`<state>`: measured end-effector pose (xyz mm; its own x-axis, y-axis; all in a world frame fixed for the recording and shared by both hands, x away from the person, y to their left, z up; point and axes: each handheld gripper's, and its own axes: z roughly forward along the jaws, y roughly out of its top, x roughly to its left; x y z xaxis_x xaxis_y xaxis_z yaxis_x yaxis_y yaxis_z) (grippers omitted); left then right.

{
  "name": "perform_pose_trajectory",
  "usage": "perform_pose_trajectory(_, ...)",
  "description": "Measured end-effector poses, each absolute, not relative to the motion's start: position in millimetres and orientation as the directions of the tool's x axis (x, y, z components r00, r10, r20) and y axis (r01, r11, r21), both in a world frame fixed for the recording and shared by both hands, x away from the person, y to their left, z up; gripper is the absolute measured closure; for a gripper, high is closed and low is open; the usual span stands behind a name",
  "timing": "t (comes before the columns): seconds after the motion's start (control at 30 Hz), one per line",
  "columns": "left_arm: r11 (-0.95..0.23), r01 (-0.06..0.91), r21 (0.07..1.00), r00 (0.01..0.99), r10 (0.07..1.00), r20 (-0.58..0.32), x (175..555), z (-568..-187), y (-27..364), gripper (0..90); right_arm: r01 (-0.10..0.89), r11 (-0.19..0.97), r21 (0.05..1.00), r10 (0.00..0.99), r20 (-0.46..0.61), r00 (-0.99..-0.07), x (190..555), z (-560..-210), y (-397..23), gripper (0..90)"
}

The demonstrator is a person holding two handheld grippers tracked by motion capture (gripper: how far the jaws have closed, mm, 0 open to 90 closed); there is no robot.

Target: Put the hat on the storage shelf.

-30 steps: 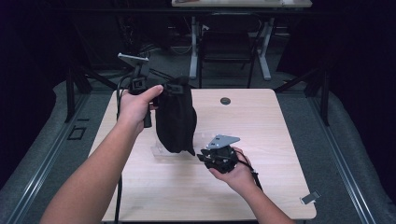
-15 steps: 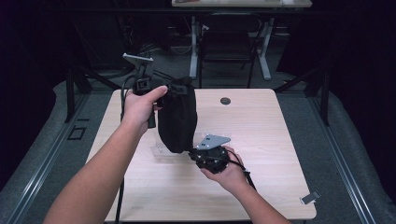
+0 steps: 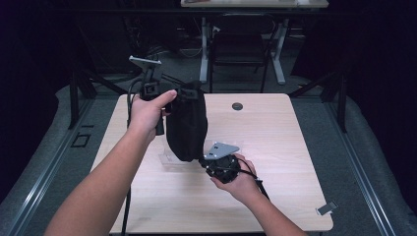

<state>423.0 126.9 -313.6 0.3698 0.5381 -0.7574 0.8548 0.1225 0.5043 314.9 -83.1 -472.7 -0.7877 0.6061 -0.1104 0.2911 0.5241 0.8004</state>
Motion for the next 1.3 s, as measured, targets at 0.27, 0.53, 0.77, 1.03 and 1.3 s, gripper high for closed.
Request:
perform_pose_trajectory(0.27,0.138,0.838,0.528,0.393,0.52,-0.758,418,-305,133,75.2,0.292,0.526,0.799,0.606,-0.111,-0.787,315,-473,-83,84.1)
perform_pose_trajectory(0.53,0.152,0.824,0.545,0.38,0.565,-0.732,417,-305,152,71.0,0.318,0.518,0.794,0.621,-0.094,-0.778,316,-476,-90,84.8)
perform_pose_trajectory(0.77,0.166,0.822,0.545,0.347,0.612,-0.711,416,-310,173,70.4,0.366,0.515,0.775,0.643,-0.067,-0.763,319,-489,-99,85.2)
perform_pose_trajectory(1.03,0.161,0.826,0.54,0.318,0.659,-0.682,414,-323,193,69.9,0.384,0.497,0.778,0.653,-0.044,-0.756,318,-491,-104,85.0)
perform_pose_trajectory(1.3,0.151,0.829,0.539,0.298,0.696,-0.653,410,-332,210,70.5,0.396,0.493,0.775,0.665,-0.041,-0.746,317,-493,-111,84.3)
